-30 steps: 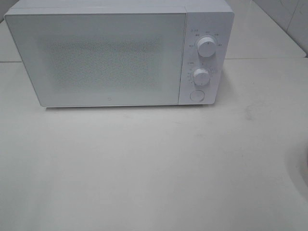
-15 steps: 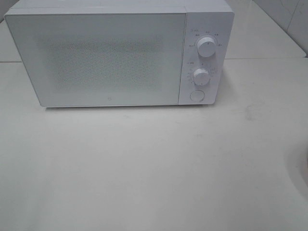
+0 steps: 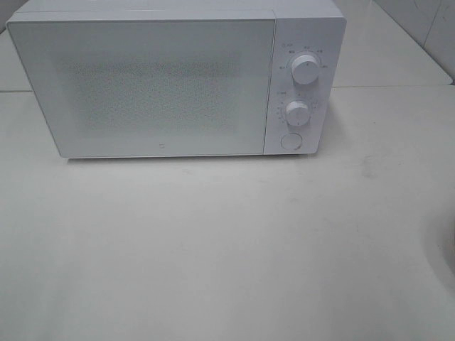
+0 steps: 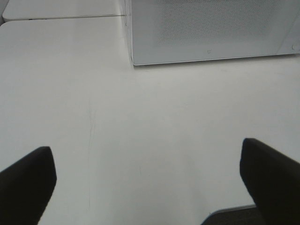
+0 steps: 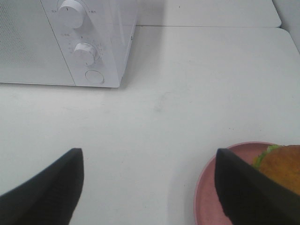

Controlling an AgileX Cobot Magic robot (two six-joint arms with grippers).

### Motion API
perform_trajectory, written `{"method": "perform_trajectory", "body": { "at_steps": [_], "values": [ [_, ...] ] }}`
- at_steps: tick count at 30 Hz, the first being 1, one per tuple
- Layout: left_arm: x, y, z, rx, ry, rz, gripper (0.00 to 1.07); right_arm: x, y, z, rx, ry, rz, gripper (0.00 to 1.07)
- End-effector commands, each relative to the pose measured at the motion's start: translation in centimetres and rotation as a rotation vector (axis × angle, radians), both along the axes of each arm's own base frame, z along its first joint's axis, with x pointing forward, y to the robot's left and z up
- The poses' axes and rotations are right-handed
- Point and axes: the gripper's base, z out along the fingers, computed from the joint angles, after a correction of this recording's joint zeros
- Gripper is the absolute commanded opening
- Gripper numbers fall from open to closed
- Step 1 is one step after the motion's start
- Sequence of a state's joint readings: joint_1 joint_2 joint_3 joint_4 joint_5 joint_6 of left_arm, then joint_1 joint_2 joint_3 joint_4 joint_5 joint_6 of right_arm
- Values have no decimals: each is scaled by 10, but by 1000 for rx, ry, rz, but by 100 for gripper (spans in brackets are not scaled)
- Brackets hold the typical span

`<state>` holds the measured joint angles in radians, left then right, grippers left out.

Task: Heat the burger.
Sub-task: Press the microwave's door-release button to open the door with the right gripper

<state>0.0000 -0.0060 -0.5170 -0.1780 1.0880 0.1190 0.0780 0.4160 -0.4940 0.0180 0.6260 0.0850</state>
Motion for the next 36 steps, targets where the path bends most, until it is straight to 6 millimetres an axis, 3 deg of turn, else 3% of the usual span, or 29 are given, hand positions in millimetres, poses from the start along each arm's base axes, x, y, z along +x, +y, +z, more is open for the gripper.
{"method": "perform_trajectory", "body": {
  "at_steps": [1, 26, 36],
  "values": [
    [-2, 0, 1, -2, -31, -2, 100, 9, 0, -2, 8, -15, -7, 75],
    [-2, 0, 1, -2, -31, -2, 100, 106, 6, -28, 8, -91, -18, 75],
    [-2, 0, 1, -2, -31, -2, 100, 115, 7, -62, 15, -171, -25, 75]
  ]
}}
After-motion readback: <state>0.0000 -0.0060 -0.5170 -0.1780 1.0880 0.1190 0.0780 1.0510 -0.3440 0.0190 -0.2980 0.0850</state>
